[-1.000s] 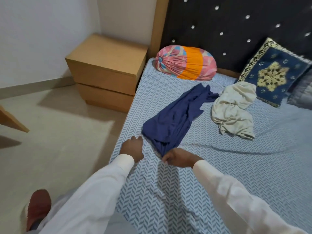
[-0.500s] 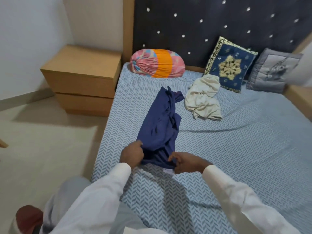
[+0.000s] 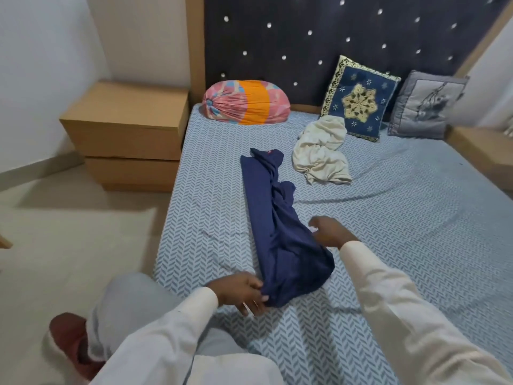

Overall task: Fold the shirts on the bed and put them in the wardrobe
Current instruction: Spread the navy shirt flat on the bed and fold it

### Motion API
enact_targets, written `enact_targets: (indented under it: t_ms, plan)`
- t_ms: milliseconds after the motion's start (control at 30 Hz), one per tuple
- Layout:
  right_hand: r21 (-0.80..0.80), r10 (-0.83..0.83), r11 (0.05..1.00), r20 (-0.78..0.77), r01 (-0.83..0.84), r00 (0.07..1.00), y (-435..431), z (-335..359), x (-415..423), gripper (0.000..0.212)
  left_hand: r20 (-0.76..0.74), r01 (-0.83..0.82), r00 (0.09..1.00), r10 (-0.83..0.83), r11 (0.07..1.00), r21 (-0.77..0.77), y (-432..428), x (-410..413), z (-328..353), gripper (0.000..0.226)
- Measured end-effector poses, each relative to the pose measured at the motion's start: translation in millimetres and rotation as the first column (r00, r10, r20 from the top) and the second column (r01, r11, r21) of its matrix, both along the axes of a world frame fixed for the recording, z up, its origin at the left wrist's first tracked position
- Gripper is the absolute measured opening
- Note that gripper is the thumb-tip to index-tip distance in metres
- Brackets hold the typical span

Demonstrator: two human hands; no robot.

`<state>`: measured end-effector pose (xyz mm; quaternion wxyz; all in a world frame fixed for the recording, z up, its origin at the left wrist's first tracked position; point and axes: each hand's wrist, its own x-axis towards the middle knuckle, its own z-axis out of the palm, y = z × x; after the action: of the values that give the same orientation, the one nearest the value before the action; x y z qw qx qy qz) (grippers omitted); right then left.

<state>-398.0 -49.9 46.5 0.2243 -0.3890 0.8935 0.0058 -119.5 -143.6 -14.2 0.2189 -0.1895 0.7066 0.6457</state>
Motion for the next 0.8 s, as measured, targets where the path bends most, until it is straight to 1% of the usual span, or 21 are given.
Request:
enact_targets:
  t_ms: [67,133,167,233,267,300,333,367,400,433,467,500,533,567,600,633,667,700,733,767,800]
  plan:
    - [-0.216,-0.011,0.974,0.227,0.061,0.974,-12.0,-6.8,36.0,0.031,-0.011,0.025,1.0,-0.026,0.998,-0.053,12.0,0.0,-1.9,0.018]
    - [-0.253,-0.018,0.957,0.436,0.142,0.9,-24.7,-22.2,67.9,0.035,-0.02,0.033,0.999,-0.035,0.995,-0.092,16.4,2.3,0.5,0.022]
    - [-0.262,-0.048,0.943,0.502,0.205,0.864,-31.6,-32.9,77.9,0.038,-0.022,0.04,0.999,-0.043,0.992,-0.116,17.8,4.2,2.0,0.022]
    - [-0.322,-0.094,0.884,0.588,0.339,0.804,-43.5,-53.8,84.1,0.045,-0.025,0.068,0.997,-0.074,0.98,-0.185,19.1,9.9,4.9,0.022]
    - [-0.337,-0.098,0.862,0.62,0.378,0.778,-48.3,-59.3,85.0,0.045,-0.027,0.096,0.994,-0.105,0.968,-0.23,17.0,12.9,6.2,0.028]
    - [-0.353,-0.077,0.852,0.645,0.386,0.761,-52.1,-58.4,87.3,0.036,-0.024,0.128,0.99,-0.14,0.954,-0.27,12.6,15.5,7.3,0.035]
    - [-0.362,-0.038,0.86,0.658,0.36,0.752,-56.0,-51.1,91.1,0.023,-0.025,0.155,0.985,-0.171,0.938,-0.311,3.7,19.0,10.4,0.036]
    - [-0.365,0.019,0.883,0.656,0.295,0.755,-58.1,-40.9,93.9,0.03,-0.05,0.156,0.981,-0.185,0.922,-0.355,-5.8,21.7,15.7,0.03]
    - [-0.38,0.092,0.901,0.641,0.21,0.762,-60.6,-32.4,95.5,0.043,-0.098,0.094,0.984,-0.148,0.902,-0.422,-17.2,23.9,24.4,0.023]
    - [-0.38,0.158,0.917,0.628,0.124,0.762,-60.2,-18.7,99.2,0.05,-0.187,-0.062,0.982,-0.038,0.863,-0.501,-29.7,24.5,33.3,0.021]
    - [-0.38,0.23,0.925,0.611,0.025,0.758,-59.4,-3.6,102.7,0.052,-0.312,-0.267,0.945,0.101,0.791,-0.55,-41.9,25.6,44.0,0.022]
    - [-0.354,0.294,0.932,0.597,-0.083,0.746,-58.7,10.3,104.7,0.052,-0.435,-0.437,0.878,0.199,0.704,-0.56,-51.8,25.2,53.8,0.025]
    - [-0.311,0.347,0.931,0.592,-0.19,0.728,-56.4,25.4,107.7,0.049,-0.526,-0.519,0.824,0.21,0.652,-0.553,-60.6,24.5,63.2,0.034]
    - [-0.244,0.362,0.932,0.597,-0.267,0.716,-54.0,41.0,111.2,0.044,-0.558,-0.506,0.816,0.149,0.652,-0.565,-66.6,24.0,71.1,0.048]
    - [-0.191,0.387,0.919,0.607,-0.345,0.694,-51.9,56.2,114.1,0.036,-0.538,-0.43,0.84,0.063,0.681,-0.592,-69.2,22.7,78.5,0.061]
    - [-0.15,0.417,0.895,0.616,-0.42,0.669,-50.1,72.0,117.2,0.027,-0.485,-0.333,0.874,-0.023,0.699,-0.633,-70.5,21.2,85.1,0.068]
    - [-0.118,0.448,0.868,0.608,-0.483,0.656,-48.6,86.3,117.9,0.021,-0.435,-0.255,0.895,-0.097,0.69,-0.677,-70.1,19.1,90.2,0.066]
    - [-0.101,0.465,0.852,0.594,-0.513,0.656,-46.0,102.7,119.0,0.018,-0.398,-0.203,0.904,-0.153,0.667,-0.717,-70.8,17.6,96.1,0.055]
    - [-0.089,0.471,0.847,0.583,-0.524,0.662,-43.5,114.8,117.4,0.014,-0.369,-0.167,0.911,-0.185,0.652,-0.739,-72.6,16.7,100.7,0.039]
    - [-0.088,0.464,0.854,0.573,-0.512,0.675,-39.5,127.8,115.1,0.011,-0.351,-0.146,0.918,-0.185,0.666,-0.732,-75.9,16.5,106.7,0.026]
    - [-0.1,0.451,0.867,0.571,-0.487,0.686,-36.0,138.2,110.6,0.011,-0.347,-0.14,0.924,-0.163,0.701,-0.7,-79.6,16.8,115.3,0.019]
